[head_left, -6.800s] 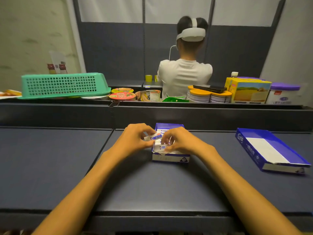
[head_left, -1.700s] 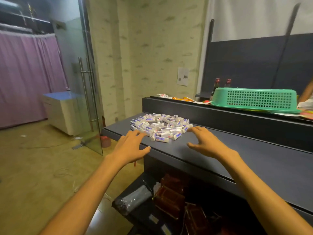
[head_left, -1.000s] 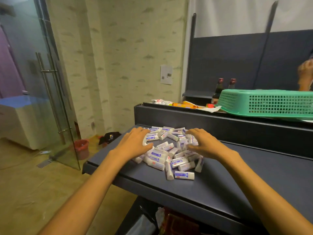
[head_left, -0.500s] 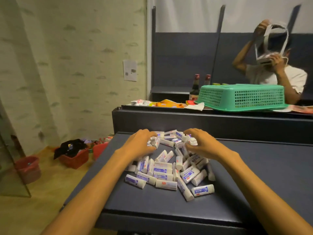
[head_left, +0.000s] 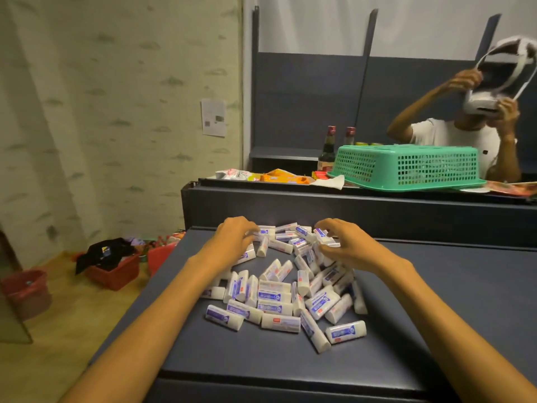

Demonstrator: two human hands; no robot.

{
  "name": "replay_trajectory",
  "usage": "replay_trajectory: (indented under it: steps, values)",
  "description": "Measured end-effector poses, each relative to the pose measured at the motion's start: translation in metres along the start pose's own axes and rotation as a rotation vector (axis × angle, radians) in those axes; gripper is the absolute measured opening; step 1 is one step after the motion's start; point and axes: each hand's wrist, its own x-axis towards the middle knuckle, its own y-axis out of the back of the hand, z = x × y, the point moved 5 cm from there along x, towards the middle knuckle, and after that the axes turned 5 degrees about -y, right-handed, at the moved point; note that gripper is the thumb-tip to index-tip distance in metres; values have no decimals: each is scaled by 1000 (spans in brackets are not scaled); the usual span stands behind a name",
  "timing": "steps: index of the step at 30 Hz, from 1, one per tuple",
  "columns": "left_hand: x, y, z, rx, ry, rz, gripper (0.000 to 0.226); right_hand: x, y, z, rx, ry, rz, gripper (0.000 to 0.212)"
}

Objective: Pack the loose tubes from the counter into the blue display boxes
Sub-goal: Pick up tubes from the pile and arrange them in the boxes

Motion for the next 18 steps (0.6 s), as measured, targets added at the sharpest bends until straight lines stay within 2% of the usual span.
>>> replay_trajectory:
  steps: [3,6,10,18]
  values:
    - [-11,13,-7,-213,10,178,27,3,2,1,-2,11,1,47]
    - [-18,22,-10,-374,55,233,26,8,2,2,-1,21,3,48]
    - [-22,26,-12,-522,80,246,27,13,1,3,8,33,-4,48]
    - [-19,19,-7,-687,59,171,24,21,1,4,5,55,-15,50]
